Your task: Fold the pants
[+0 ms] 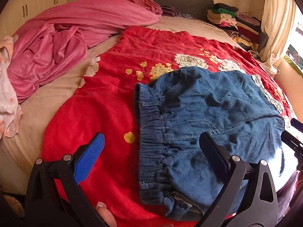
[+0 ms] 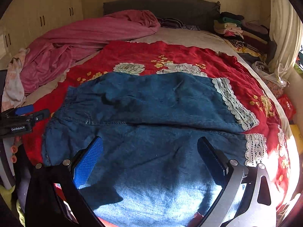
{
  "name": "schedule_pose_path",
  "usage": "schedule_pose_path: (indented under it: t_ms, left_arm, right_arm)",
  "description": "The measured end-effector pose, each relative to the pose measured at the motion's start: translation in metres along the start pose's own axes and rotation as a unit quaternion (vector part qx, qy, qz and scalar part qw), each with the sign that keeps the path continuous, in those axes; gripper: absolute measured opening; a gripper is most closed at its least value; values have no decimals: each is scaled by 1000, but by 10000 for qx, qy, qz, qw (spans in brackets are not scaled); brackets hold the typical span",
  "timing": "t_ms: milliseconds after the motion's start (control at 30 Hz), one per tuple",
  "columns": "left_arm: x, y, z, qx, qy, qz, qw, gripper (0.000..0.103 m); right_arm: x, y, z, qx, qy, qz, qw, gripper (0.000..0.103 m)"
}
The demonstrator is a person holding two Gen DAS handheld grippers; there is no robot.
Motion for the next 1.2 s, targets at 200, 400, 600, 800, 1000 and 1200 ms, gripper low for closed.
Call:
schedule_pose_path:
  t_ms: [200,400,600,800,1000,1200]
  left_arm:
    - [32,26,-37,-212,49,-112,9997,94]
    - [71,43,-53,-96,-223,-421,9988,94]
    - [102,53,-50,83,-640,-661,9957,94]
    - [128,54,-53,-203,-1024,-799,9913,68]
    - [118,60,-47,-214,-1339,-379,9900,27]
    - [89,71,-36,26,-1364,149,9905,26]
  right_arm:
    - [39,41,-10,-280,11,-76,9996,99]
    - [70,77,-24,-726,-9,-32,9974,99]
    - [106,103,-41,-894,459,-258,9946,99]
    - [145,120,-60,-1345,543,-427,9885,99]
    - [168,127,-88,-1873,928,-485,9767,99]
    - [177,125,-123,-2837,1226,-275,9506,98]
Point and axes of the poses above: each gripper's, at about its wrist camera, not at the fingertips, and x roughly the way its jaws point, z to its right, y to its top, the point moved 9 cm from there along x, roughly the way its jaws point, and after that the axes turned 15 degrees about -y, right-handed, at the moved point
